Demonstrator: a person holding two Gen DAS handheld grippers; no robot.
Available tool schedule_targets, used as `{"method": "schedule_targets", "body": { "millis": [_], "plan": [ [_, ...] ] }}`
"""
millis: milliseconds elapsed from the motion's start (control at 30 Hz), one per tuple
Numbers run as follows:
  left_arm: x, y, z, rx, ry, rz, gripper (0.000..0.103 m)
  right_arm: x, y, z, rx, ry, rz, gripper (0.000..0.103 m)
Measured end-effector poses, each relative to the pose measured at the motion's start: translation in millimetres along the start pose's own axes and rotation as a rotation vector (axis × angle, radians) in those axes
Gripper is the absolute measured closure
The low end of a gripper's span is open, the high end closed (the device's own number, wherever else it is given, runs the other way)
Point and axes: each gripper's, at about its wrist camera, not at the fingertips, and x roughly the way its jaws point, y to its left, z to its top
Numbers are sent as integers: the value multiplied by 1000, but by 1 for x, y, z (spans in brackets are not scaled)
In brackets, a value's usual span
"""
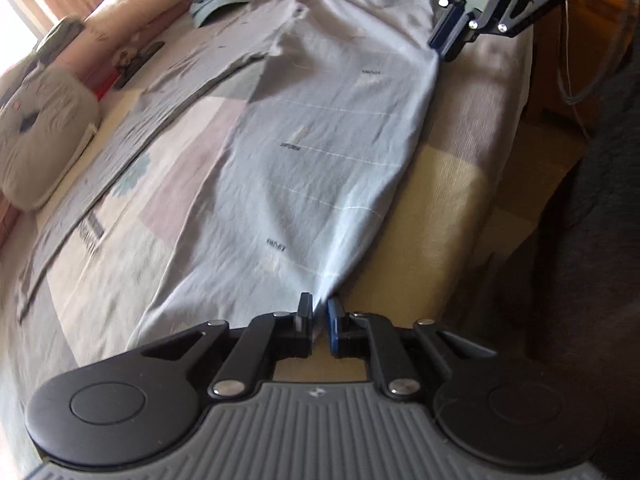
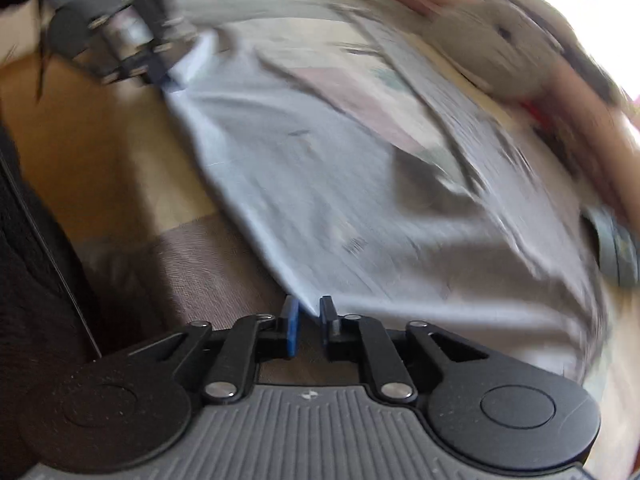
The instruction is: Fold clothes
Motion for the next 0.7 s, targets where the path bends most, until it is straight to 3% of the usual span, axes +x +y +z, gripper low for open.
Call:
{"method": "schedule_targets", "body": {
  "millis": [167, 267, 300, 400, 467, 500, 567, 600, 633, 700],
  "plan": [
    [-20, 33, -6, -117, 21, 45, 89, -20, -70, -51, 511, -22, -70, 66],
    [-17, 58, 6, -244, -28, 67, 87, -31, -106, -103, 885, -101, -96, 57],
    [-15, 66, 10, -290, -50, 64, 86, -29, -115, -118, 990, -127, -91, 49],
    [-5, 82, 29, -393, -108, 41, 83, -20, -136, -160, 1261, -232, -53, 48],
    [3, 82, 45, -403, -131, 22, 80, -14, -141, -167, 1315, -307, -35, 48],
    [7, 80, 53, -401, -141, 12, 80, -11, -143, -168, 1334, -333, -35, 49],
    [16, 72, 68, -384, -148, -5, 79, -3, -146, -169, 1375, -368, -52, 63],
    [20, 69, 75, -374, -150, -14, 79, 1, -148, -170, 1400, -371, -60, 86],
    [25, 65, 82, -365, -152, -23, 79, 5, -148, -171, 1412, -369, -59, 97],
    [31, 57, 91, -347, -150, -37, 79, 6, -145, -172, 1403, -364, -73, 97]
  ]
}}
